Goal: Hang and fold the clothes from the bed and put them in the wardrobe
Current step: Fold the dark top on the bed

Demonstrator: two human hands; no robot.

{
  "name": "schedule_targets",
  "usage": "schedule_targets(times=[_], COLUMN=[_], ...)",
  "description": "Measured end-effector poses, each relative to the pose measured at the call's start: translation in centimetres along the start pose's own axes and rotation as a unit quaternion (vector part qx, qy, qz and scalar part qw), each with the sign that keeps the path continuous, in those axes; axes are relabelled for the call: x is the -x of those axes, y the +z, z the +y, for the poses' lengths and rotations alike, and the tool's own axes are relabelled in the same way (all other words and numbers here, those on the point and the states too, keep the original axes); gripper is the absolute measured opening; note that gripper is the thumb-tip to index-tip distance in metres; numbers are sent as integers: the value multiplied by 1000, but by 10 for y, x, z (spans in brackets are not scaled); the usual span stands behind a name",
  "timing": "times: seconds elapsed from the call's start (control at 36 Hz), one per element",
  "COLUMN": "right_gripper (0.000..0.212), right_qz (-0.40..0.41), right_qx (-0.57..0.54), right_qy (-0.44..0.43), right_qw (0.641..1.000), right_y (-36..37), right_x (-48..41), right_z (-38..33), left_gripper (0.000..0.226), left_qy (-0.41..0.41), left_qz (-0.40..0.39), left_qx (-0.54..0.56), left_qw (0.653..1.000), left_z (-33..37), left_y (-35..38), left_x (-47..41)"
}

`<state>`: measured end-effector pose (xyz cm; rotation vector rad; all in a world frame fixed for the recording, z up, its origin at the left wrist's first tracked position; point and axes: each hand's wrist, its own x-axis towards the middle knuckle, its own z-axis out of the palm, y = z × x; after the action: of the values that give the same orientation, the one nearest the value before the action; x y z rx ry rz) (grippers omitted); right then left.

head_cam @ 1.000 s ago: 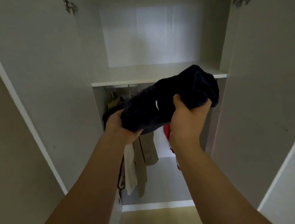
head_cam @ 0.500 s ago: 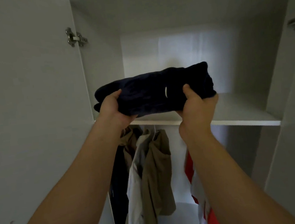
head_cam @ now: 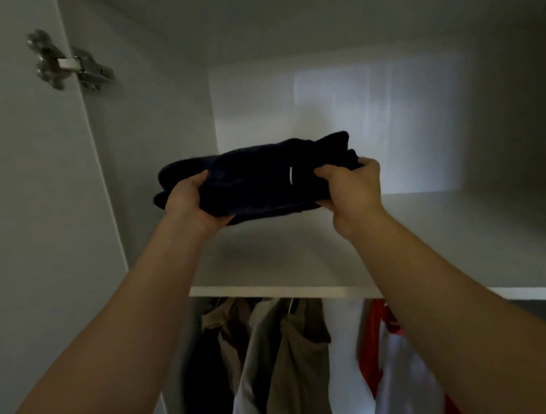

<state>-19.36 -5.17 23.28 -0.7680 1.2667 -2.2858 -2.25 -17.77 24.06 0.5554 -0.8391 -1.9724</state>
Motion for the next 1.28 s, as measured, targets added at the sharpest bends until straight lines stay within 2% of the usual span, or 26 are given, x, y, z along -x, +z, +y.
schedule_targets(times=[0.08,0.17,0.22,0.25,0.31,0.36,0.39,0.47,0.53,0.58,0.61,0.64,0.69,0.72,0.78,0.92,1.06,1.28], right_gripper=[55,72,101,113,121,115,112,101,91,81,77,73,56,46,36,32,28,32], right_qz=[1,-5,-52,-89,-148,-163,-163,-189,-233,-278,-300,-320,-335,-329,-316,-335,-341,-336], right_qx=[64,176,309,379,498,581,618,687,697,715,722,724,731,736,733,728,740,754], right_qy=[-42,-50,-37,-19,16,9,-8,-94,-156,-196,-194,-186,-204,-231,-260,-239,-217,-195], right_qw=[997,983,949,921,854,797,769,695,661,611,593,581,558,545,543,548,538,530], right_y=[4,-6,-18,-22,-28,-30,-29,-19,-8,2,6,9,12,12,14,30,45,63], right_x=[-25,-39,-44,-45,-44,-44,-43,-40,-36,-33,-30,-28,-25,-26,-32,-56,-80,-127], right_z=[11,29,43,48,57,60,59,50,46,47,49,51,61,66,74,81,97,123], left_gripper=[31,41,59,70,94,112,116,116,122,129,132,134,134,131,122,110,111,101], left_qy=[32,49,33,19,24,85,136,273,285,259,223,174,103,106,141,138,123,127], left_qz=[-7,58,100,119,186,256,257,139,36,-39,-55,-60,-65,-72,-83,-93,-92,-105], left_qx=[-31,-89,-174,-229,-351,-497,-564,-720,-810,-881,-909,-929,-937,-933,-926,-926,-931,-923], left_qw=[999,993,979,966,917,825,773,623,511,394,348,321,326,337,341,338,333,347], left_z=[8,3,-4,-8,-16,-22,-24,-15,-5,-3,-4,-7,-11,-13,-14,-10,-9,-3], left_y=[-4,-20,-38,-46,-57,-61,-61,-57,-54,-51,-53,-56,-64,-68,-72,-72,-71,-74], left_x=[-28,-50,-61,-64,-65,-60,-56,-51,-56,-65,-71,-77,-88,-92,-98,-122,-154,-204])
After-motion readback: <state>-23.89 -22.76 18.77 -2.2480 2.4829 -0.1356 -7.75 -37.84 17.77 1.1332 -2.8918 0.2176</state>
